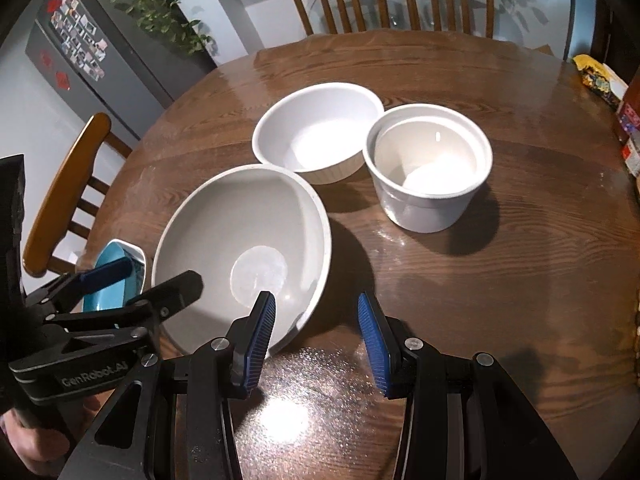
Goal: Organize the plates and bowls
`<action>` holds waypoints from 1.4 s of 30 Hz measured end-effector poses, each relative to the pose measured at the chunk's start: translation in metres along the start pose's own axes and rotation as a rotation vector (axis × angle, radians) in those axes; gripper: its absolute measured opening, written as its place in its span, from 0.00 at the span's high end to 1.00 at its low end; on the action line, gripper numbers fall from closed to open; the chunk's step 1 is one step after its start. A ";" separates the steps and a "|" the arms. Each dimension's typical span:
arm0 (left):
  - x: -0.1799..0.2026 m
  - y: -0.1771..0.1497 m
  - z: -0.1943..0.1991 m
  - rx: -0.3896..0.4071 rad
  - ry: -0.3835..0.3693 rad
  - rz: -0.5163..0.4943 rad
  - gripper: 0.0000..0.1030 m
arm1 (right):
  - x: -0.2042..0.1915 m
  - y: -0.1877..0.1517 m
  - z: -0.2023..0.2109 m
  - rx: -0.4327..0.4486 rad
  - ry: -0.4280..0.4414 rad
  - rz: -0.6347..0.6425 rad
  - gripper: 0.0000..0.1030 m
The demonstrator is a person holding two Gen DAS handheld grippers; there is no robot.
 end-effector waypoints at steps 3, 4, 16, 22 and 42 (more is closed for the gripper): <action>0.001 0.000 -0.002 -0.001 -0.004 -0.009 0.24 | -0.002 0.001 -0.003 -0.004 0.006 0.005 0.57; 0.001 0.000 -0.002 -0.001 -0.006 -0.012 0.25 | -0.002 0.000 -0.003 -0.004 0.010 0.007 0.57; 0.001 0.000 -0.006 -0.004 -0.041 -0.014 0.69 | 0.000 0.000 -0.011 -0.013 0.052 -0.012 0.82; 0.000 -0.011 0.017 0.041 -0.033 -0.038 0.69 | -0.009 -0.006 0.006 0.010 0.049 0.002 0.83; -0.028 -0.067 0.033 -0.011 -0.034 -0.006 0.67 | -0.048 -0.057 0.007 -0.097 0.051 0.078 0.83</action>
Point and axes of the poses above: each gripper's, at about its wrist camera, not at the fingertips, and z roughly against the way its jaws point, x to its right, y to its top, the point moved 1 cm from there along -z, roughly the way its jaws point, and after that the axes turned 4 degrees about -x, right-handed, at the moved point
